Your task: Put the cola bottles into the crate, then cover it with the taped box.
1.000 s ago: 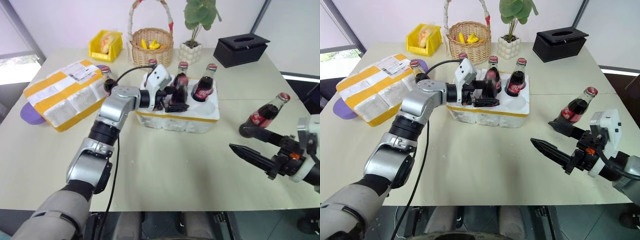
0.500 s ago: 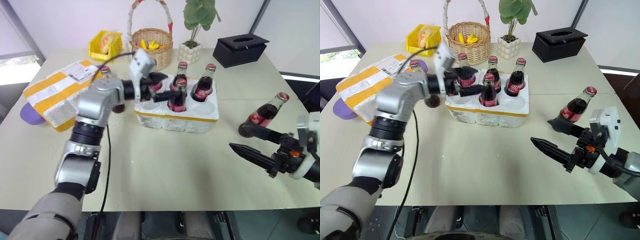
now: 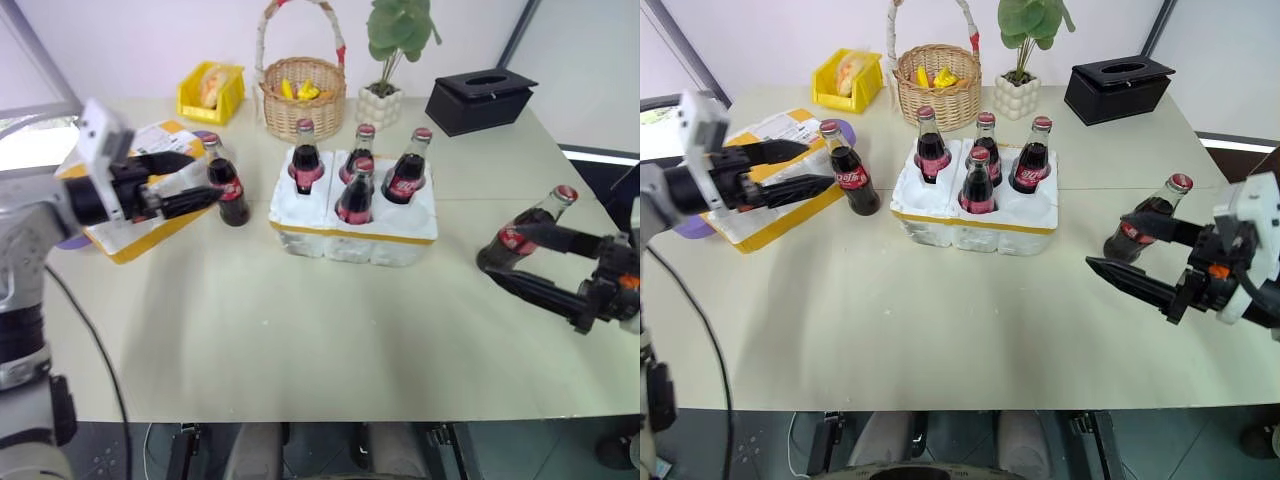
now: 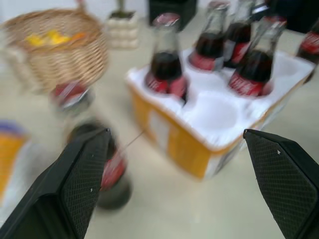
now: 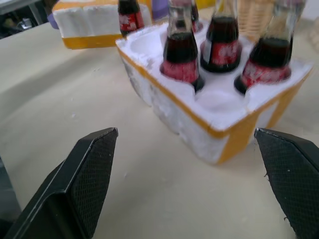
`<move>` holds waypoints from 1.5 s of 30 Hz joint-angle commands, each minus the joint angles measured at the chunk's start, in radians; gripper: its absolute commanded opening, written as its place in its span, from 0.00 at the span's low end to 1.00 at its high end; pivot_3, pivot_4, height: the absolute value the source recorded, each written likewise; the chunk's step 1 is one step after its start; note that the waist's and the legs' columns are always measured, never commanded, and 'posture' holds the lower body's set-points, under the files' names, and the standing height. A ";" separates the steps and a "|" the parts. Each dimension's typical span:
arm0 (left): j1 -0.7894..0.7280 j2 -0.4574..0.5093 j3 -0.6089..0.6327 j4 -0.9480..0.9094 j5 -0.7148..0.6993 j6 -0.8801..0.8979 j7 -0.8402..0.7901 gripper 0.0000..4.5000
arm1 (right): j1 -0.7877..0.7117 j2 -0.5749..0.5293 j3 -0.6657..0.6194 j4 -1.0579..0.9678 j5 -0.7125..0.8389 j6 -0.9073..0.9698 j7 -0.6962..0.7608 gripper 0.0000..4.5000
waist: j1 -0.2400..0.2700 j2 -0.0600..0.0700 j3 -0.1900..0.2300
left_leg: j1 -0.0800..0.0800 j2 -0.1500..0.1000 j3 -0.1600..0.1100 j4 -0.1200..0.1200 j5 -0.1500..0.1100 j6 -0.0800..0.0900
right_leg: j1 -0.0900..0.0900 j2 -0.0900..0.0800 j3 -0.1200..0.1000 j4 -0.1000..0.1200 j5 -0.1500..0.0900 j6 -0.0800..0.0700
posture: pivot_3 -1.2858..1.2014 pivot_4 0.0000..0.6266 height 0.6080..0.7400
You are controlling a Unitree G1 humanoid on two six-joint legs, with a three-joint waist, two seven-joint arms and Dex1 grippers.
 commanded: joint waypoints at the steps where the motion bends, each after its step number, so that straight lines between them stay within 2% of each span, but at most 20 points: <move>1: 0.042 0.016 0.038 0.023 0.025 -0.082 0.030 0.99 | -0.075 -0.046 0.010 -0.015 0.054 0.019 -0.027 1.00 | 0.000 0.000 0.000 | 0.000 0.000 0.000 0.000 0.000 0.000 | 0.000 0.000 0.000 -0.001 0.000 0.000 | 0.52 0.24 1.00; 4: 0.058 -0.004 0.024 0.091 0.062 -0.162 0.068 0.99 | -0.173 -0.076 0.098 -0.023 0.091 0.034 -0.088 1.00 | -0.002 -0.001 0.000 | -0.001 0.000 0.000 0.000 0.000 0.000 | 0.000 -0.001 0.000 -0.002 0.000 -0.001 | 0.52 0.24 1.00; 8: -0.009 -0.061 -0.012 0.213 0.100 -0.229 0.138 0.99 | -0.299 -0.087 0.228 -0.042 0.116 0.039 -0.165 1.00 | -0.002 -0.001 0.000 | -0.001 0.000 0.001 -0.001 0.000 0.000 | -0.002 -0.001 0.000 -0.002 0.001 -0.001 | 0.52 0.24 1.00; 15: -0.119 -0.158 -0.115 0.397 0.156 -0.340 0.145 0.99 | -0.427 -0.058 0.351 -0.036 0.102 0.048 -0.277 1.00 | -0.002 -0.002 0.000 | -0.002 -0.001 0.001 0.000 0.000 0.000 | -0.002 -0.001 0.000 -0.002 0.001 -0.001 | 0.52 0.24 1.00; 22: -0.166 -0.191 -0.169 0.456 0.180 -0.387 0.127 0.99 | -0.435 -0.053 0.350 -0.040 0.127 0.063 -0.309 1.00 | -0.005 -0.001 0.000 | -0.003 -0.001 0.001 -0.001 0.000 0.000 | -0.003 -0.001 0.000 -0.001 0.001 0.000 | 0.52 0.24 1.00; 45: -0.389 -0.346 -0.248 0.894 0.334 -0.604 0.170 0.99 | -0.398 -0.044 0.292 -0.058 0.180 0.063 -0.350 1.00 | -0.004 -0.002 0.000 | -0.002 -0.001 0.001 0.000 0.000 0.000 | -0.002 -0.001 0.000 0.000 0.003 0.003 | 0.52 0.24 1.00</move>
